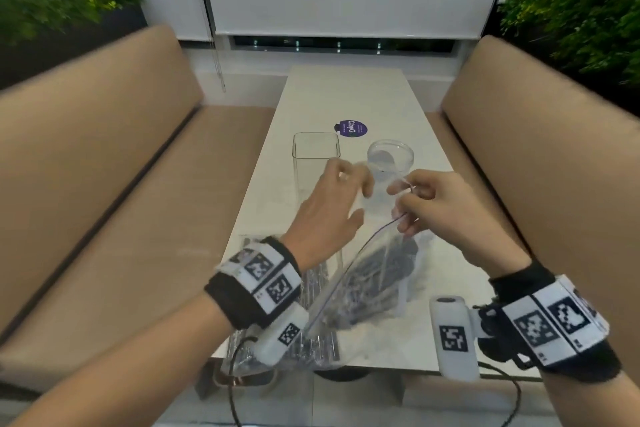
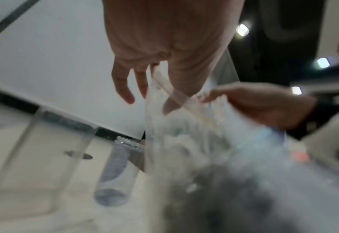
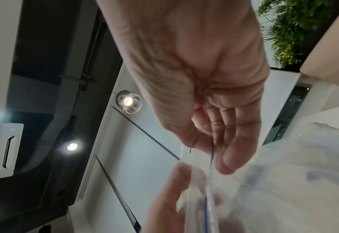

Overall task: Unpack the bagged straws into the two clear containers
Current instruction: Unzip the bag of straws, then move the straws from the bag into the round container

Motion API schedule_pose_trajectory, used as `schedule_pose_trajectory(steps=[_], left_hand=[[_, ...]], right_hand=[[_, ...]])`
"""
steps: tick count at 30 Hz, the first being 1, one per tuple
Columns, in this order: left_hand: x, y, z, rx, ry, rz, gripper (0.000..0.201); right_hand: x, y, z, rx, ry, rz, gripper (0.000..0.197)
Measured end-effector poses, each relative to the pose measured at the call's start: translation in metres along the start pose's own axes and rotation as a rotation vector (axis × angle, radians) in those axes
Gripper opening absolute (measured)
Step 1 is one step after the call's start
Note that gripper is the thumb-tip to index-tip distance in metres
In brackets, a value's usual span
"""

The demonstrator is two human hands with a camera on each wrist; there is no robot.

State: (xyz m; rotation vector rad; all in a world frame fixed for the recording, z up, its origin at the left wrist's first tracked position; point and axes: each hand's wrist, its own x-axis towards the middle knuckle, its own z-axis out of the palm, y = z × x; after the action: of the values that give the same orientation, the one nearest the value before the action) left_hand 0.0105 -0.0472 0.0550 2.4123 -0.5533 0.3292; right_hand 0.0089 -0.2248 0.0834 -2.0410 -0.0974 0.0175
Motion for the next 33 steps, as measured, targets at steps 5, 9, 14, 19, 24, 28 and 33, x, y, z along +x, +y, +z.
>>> schedule_pose_trajectory(steps=[5, 9, 14, 19, 24, 28, 33], left_hand=[[-0.022, -0.048, -0.009, 0.136, -0.435, -0.248, 0.051], [-0.026, -0.059, -0.060, 0.091, -0.561, -0.331, 0.068], [0.000, -0.003, -0.045, -0.757, -0.311, -0.526, 0.056], [0.011, -0.017, -0.062, -0.847, -0.078, -0.493, 0.046], [-0.003, -0.018, -0.054, -0.428, -0.407, -0.365, 0.095], [-0.003, -0.012, -0.035, -0.592, -0.517, -0.370, 0.122], [-0.006, -0.030, -0.039, -0.318, -0.538, -0.268, 0.123]], right_hand=[[-0.009, 0.009, -0.024, -0.131, 0.114, -0.054, 0.013], [-0.021, 0.018, -0.048, -0.297, 0.181, 0.007, 0.015], [-0.026, 0.013, 0.017, -0.366, -0.017, -0.240, 0.067], [-0.019, 0.027, -0.026, -0.450, 0.085, -0.023, 0.036], [-0.019, 0.033, -0.029, -0.026, -0.123, 0.185, 0.028], [-0.013, 0.042, -0.009, 0.250, -0.092, 0.241, 0.019], [-0.008, 0.072, -0.028, 0.186, 0.018, 0.289, 0.019]])
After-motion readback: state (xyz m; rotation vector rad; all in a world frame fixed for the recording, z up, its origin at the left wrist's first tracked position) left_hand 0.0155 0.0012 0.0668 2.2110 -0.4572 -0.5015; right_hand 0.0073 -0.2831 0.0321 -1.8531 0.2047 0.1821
